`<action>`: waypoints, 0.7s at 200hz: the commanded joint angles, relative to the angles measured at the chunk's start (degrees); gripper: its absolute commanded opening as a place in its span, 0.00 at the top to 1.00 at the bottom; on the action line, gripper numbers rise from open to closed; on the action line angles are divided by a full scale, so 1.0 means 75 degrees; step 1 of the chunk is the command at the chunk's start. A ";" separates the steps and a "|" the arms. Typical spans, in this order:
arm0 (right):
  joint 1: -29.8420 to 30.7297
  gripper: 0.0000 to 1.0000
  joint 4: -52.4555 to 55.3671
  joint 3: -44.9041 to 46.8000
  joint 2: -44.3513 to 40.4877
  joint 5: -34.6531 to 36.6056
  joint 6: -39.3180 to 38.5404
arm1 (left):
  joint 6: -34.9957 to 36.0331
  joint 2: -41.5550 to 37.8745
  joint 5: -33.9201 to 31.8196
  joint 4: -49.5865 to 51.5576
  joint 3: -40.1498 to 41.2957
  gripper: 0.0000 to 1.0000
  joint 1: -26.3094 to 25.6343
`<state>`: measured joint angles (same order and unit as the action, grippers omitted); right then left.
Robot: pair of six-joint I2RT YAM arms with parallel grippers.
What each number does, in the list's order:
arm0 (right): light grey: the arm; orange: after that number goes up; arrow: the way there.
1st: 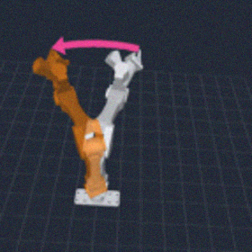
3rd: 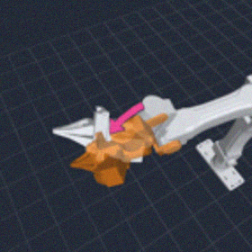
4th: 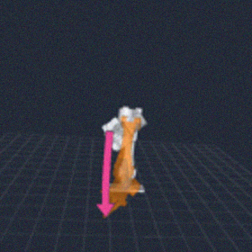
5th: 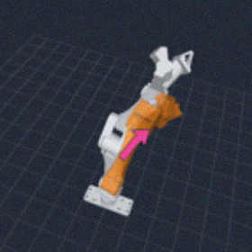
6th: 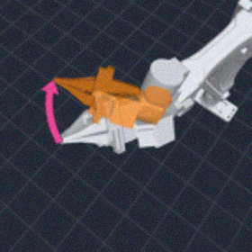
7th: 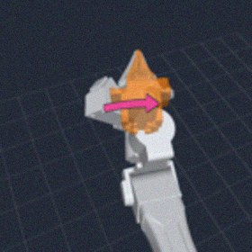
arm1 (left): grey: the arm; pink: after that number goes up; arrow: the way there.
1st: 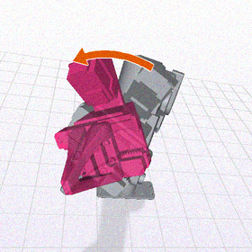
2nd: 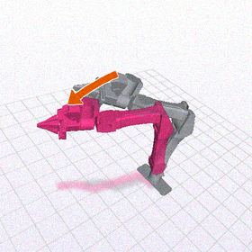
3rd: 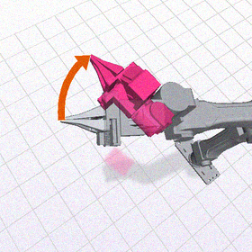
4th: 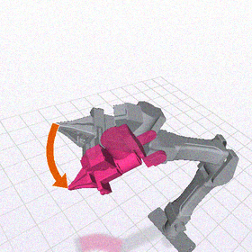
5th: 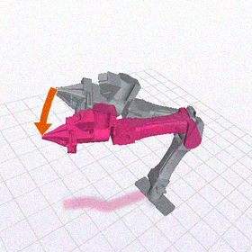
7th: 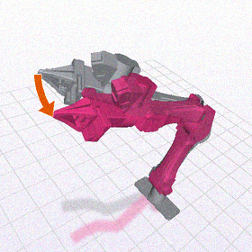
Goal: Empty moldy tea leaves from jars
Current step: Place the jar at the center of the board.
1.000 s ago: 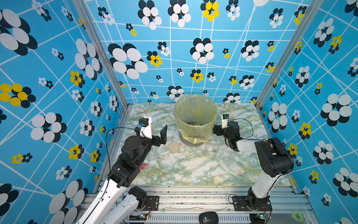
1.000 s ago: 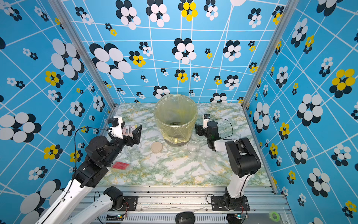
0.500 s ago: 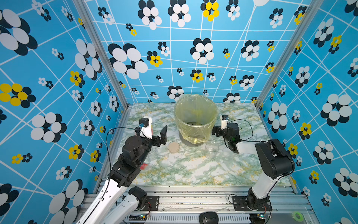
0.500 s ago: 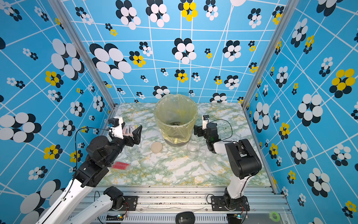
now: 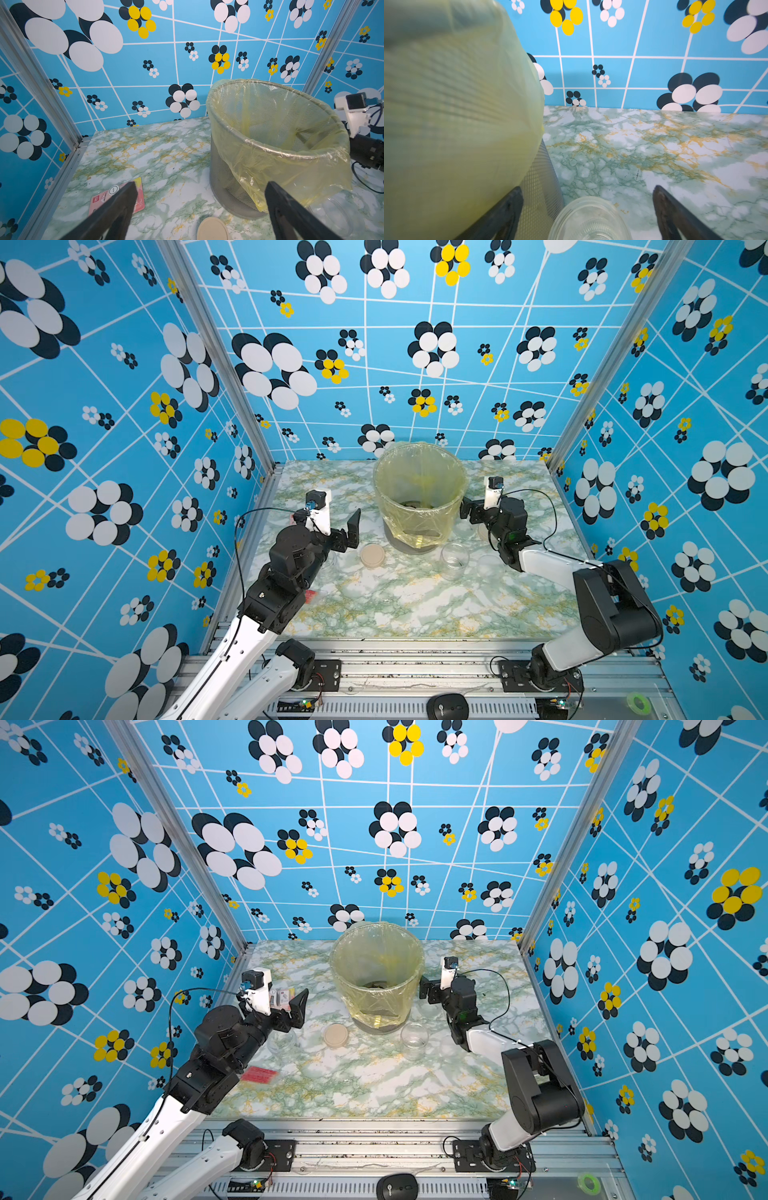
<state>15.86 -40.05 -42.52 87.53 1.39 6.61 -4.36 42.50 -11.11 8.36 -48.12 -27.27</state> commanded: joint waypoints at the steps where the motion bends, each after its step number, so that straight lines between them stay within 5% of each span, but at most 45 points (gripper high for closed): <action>1: 0.0042 0.01 0.0429 0.0272 -0.0675 0.0468 -0.0024 | 0.0246 0.0017 0.0041 0.0233 -0.0244 0.01 0.0128; 82: -0.0133 0.01 0.2063 0.0946 -0.3170 0.1630 0.0084 | 0.0325 0.0405 0.0284 0.1365 -0.0571 0.01 0.0797; 140: -0.0249 0.01 0.2264 0.2235 -0.4167 0.3265 -0.0053 | 0.0045 0.1398 0.0251 0.0764 -0.0001 0.01 0.1539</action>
<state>14.48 -25.15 -29.32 57.30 17.82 6.79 -3.01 49.43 -9.61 16.25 -49.78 -18.09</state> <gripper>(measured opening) 0.991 0.990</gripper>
